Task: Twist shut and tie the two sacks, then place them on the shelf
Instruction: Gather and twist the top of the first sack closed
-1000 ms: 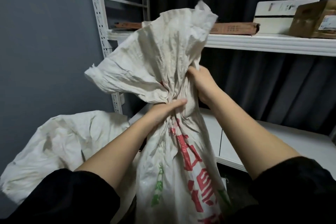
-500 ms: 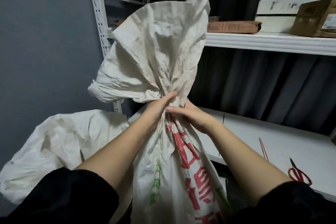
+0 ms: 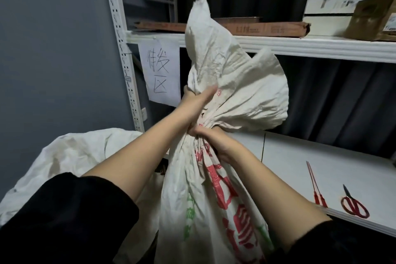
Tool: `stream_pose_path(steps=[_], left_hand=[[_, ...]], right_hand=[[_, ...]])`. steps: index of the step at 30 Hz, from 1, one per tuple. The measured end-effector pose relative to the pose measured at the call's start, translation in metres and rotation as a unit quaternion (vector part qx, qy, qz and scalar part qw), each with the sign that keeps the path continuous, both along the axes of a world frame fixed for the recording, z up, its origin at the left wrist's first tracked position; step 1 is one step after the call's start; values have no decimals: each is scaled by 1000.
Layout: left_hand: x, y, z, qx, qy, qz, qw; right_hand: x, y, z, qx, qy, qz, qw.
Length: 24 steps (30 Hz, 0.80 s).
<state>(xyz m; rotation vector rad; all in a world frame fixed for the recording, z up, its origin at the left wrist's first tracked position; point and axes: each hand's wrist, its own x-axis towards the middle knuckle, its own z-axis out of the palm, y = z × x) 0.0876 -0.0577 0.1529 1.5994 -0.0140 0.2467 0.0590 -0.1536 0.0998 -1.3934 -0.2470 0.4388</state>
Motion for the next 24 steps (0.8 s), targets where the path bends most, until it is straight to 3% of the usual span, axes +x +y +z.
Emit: stream_pose_path(steps=[4,7,9,13,17,20,24], left_hand=[[-4,6,-6,122,-2,-11,992],[-15,12,-13,86,4,-77,993],[-28,19,-34,108,28,-121,986],[-44,9,-77,143,53,-222,963],[-37,-20,-87,50,24,-140,989],[-37,-37,-85,-7,14,-46,999],[-37,-40,-80,49,29,6,998]], right_hand=[[-1,-4,2,52,62,25,996],[2,-2,4,84,-2,-71,994],[8,-6,5,96,-12,-120,988],[15,-13,12,-31,-36,-123,991],[14,-17,24,-65,-90,-58,992],[13,-22,29,-153,-145,-33,977],[18,-39,35,-232,-111,10,966]])
